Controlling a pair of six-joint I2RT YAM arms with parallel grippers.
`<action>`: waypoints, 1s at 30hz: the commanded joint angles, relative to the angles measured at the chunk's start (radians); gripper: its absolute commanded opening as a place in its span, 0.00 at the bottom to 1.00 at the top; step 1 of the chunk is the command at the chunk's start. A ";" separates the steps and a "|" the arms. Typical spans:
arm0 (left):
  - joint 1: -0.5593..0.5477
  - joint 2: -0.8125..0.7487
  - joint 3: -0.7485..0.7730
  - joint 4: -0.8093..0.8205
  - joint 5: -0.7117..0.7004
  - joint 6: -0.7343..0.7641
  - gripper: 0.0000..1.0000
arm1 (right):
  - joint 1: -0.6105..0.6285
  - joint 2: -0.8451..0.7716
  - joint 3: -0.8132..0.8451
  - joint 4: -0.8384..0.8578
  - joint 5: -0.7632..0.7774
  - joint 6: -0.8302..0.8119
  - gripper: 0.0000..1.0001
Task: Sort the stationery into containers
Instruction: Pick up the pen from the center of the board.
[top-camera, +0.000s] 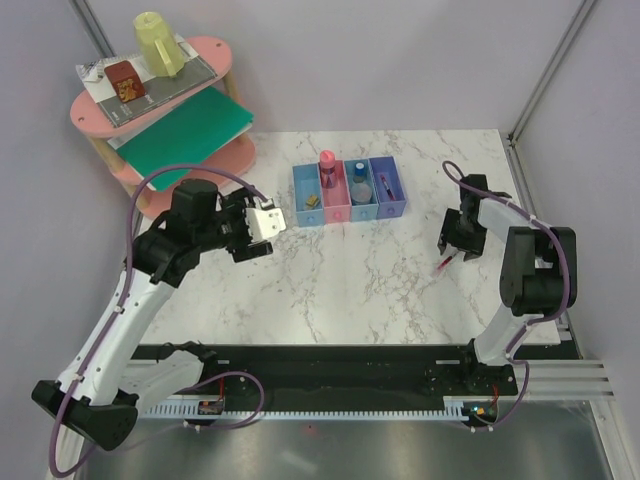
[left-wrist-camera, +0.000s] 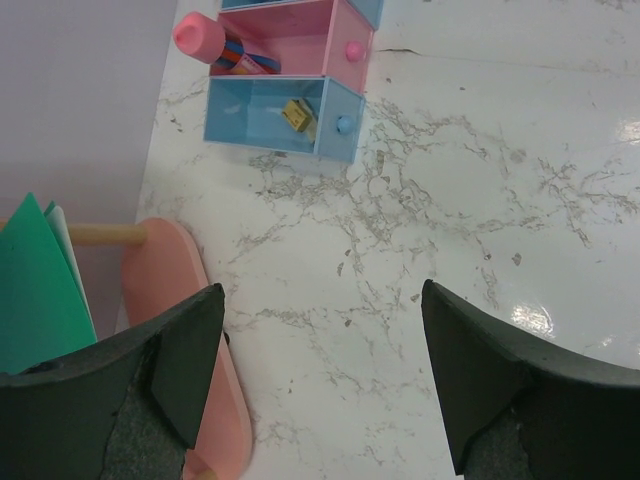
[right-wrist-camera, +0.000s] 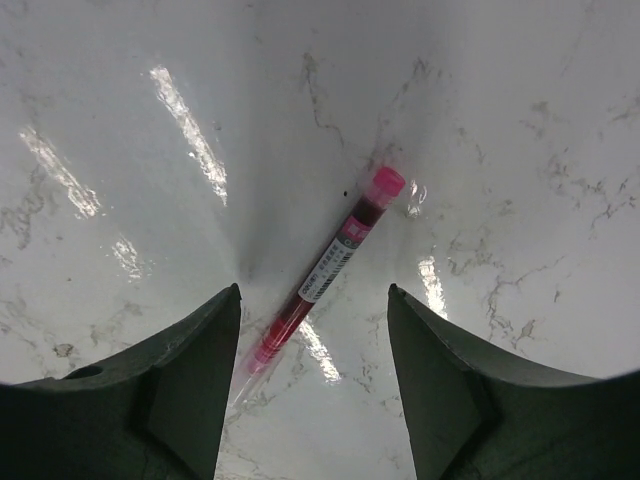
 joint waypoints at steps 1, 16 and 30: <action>-0.009 0.032 0.055 -0.011 0.016 0.032 0.86 | -0.011 0.009 -0.039 0.042 0.011 0.020 0.68; -0.034 0.070 0.098 -0.011 0.013 0.000 0.87 | -0.038 0.108 0.004 0.053 -0.072 -0.007 0.00; -0.034 0.001 -0.047 0.023 -0.117 -0.183 0.85 | 0.011 0.031 0.375 -0.122 -0.197 -0.205 0.00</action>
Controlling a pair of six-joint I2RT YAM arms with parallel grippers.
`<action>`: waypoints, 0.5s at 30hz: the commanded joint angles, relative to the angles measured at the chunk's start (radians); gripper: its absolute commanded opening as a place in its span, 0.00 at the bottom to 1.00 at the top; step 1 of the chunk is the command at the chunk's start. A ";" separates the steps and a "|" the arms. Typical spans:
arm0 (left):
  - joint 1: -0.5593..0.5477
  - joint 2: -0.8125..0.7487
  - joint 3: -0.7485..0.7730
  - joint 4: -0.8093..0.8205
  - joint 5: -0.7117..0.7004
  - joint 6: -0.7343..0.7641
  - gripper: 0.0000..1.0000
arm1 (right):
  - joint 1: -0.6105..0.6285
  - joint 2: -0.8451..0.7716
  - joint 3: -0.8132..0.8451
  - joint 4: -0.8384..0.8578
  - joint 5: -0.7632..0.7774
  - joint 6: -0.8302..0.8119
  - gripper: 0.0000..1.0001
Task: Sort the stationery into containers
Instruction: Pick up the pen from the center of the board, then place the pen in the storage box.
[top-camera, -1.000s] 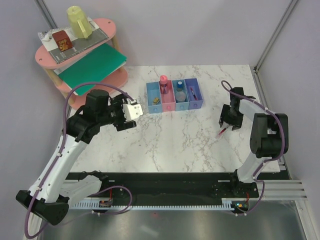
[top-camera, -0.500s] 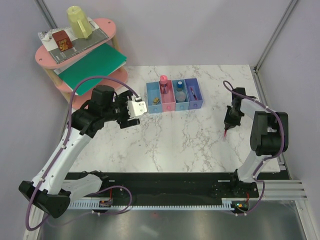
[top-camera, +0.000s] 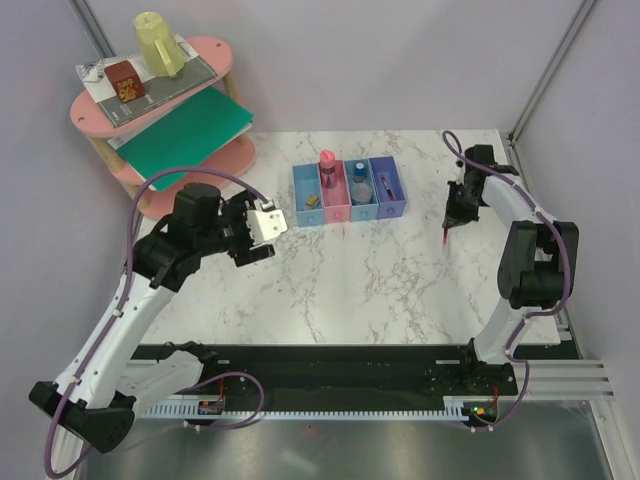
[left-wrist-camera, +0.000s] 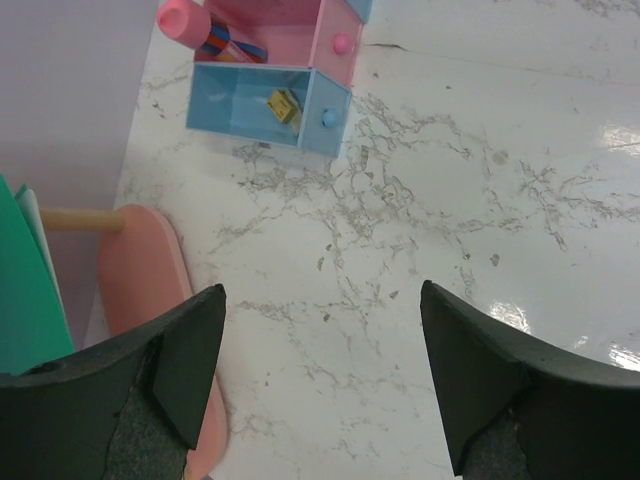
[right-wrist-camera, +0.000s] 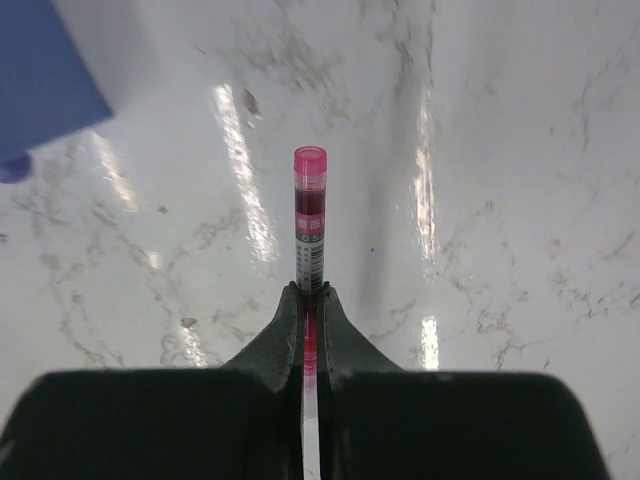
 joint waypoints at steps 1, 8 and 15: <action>-0.004 0.007 -0.063 0.046 -0.115 -0.184 0.85 | 0.040 -0.018 0.202 -0.067 -0.053 -0.115 0.00; -0.002 0.019 -0.093 0.068 -0.123 -0.332 0.89 | 0.152 0.130 0.547 -0.113 0.002 -0.262 0.00; -0.001 0.180 0.009 0.073 -0.141 -0.431 0.89 | 0.255 0.367 0.851 -0.110 0.076 -0.319 0.00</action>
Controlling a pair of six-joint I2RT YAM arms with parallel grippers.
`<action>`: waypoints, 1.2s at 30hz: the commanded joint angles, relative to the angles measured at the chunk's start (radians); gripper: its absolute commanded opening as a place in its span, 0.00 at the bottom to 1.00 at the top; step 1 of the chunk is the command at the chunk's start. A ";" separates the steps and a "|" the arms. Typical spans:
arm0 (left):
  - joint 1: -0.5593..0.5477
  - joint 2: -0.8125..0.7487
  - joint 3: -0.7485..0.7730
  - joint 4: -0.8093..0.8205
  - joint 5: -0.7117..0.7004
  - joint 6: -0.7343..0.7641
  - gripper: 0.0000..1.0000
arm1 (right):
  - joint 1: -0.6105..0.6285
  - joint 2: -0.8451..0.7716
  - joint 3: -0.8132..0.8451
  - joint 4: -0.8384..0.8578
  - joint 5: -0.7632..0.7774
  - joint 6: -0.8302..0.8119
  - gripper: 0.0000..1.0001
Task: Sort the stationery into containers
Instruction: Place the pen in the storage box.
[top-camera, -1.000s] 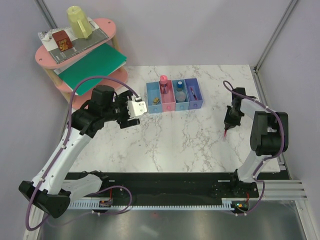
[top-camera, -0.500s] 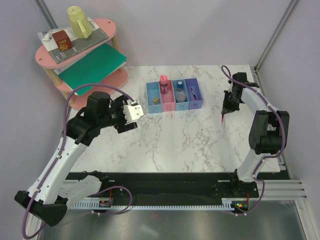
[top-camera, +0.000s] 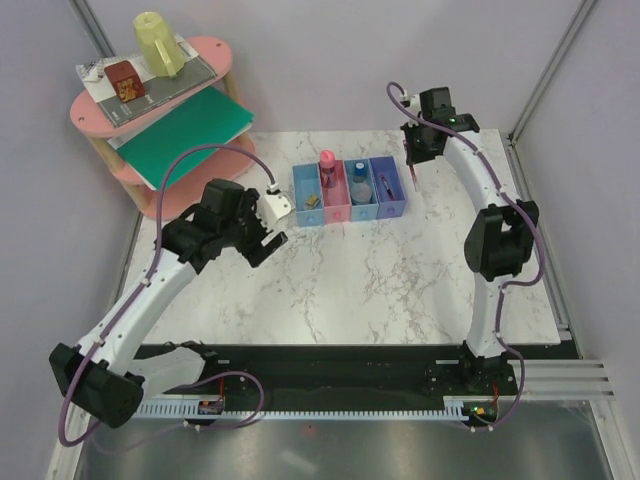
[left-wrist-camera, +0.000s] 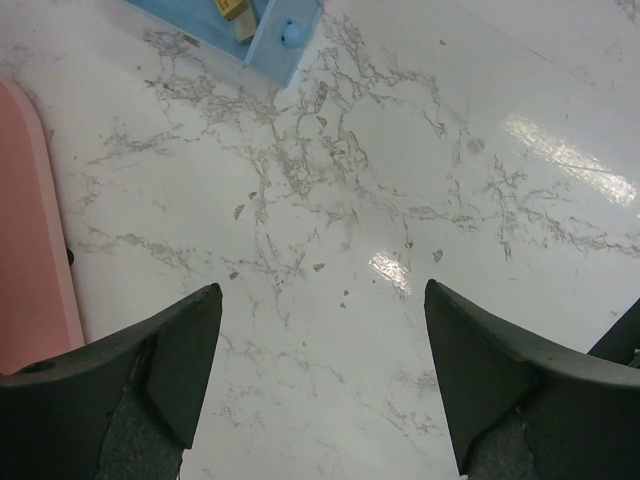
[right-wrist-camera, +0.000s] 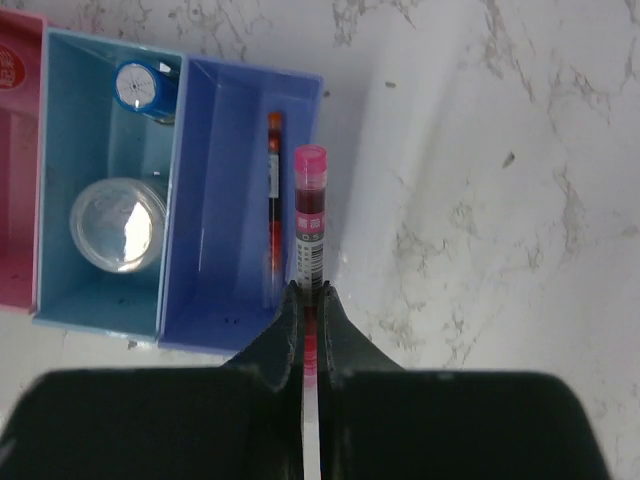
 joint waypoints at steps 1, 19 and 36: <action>0.001 0.108 0.116 0.046 -0.019 -0.124 0.89 | 0.048 0.129 0.174 -0.022 0.047 -0.062 0.00; 0.007 0.442 0.338 0.236 -0.007 -0.126 0.87 | 0.109 0.267 0.163 0.107 0.072 -0.049 0.00; 0.007 0.583 0.192 0.561 -0.085 -0.087 0.86 | 0.138 0.207 -0.049 0.196 0.021 0.019 0.00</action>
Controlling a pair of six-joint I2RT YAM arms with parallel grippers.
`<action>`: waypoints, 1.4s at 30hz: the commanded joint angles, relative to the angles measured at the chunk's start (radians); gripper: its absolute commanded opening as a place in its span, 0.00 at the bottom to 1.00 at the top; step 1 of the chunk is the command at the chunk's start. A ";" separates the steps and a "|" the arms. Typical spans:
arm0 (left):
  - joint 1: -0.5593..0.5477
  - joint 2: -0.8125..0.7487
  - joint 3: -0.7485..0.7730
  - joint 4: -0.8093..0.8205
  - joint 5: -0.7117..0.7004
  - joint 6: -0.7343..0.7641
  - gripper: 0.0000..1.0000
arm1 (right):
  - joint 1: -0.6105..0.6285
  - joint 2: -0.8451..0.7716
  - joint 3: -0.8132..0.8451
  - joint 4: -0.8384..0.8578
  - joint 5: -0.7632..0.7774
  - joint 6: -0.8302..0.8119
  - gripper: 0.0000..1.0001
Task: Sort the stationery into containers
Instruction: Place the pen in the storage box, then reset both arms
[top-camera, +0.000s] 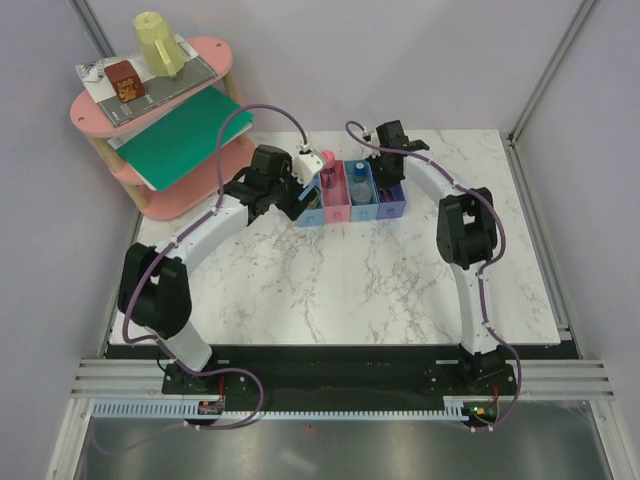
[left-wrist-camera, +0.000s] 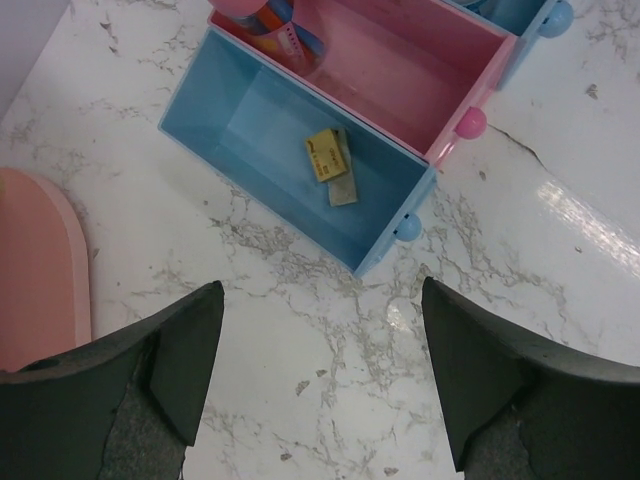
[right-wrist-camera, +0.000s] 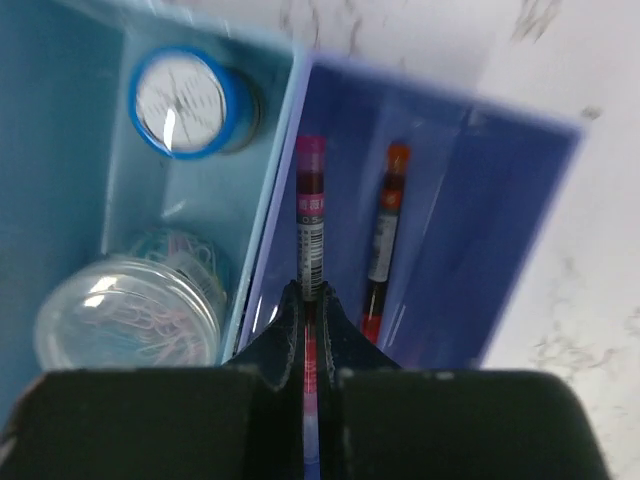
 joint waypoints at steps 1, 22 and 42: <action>0.003 0.056 -0.014 0.150 -0.038 0.007 0.86 | -0.003 -0.093 -0.149 0.056 -0.025 0.024 0.00; 0.002 0.162 -0.054 0.263 -0.031 0.007 0.85 | 0.016 -0.202 -0.303 0.114 0.001 -0.021 0.46; 0.020 -0.541 -0.148 -0.092 -0.032 -0.013 1.00 | 0.020 -0.753 -0.446 -0.048 0.044 -0.269 0.98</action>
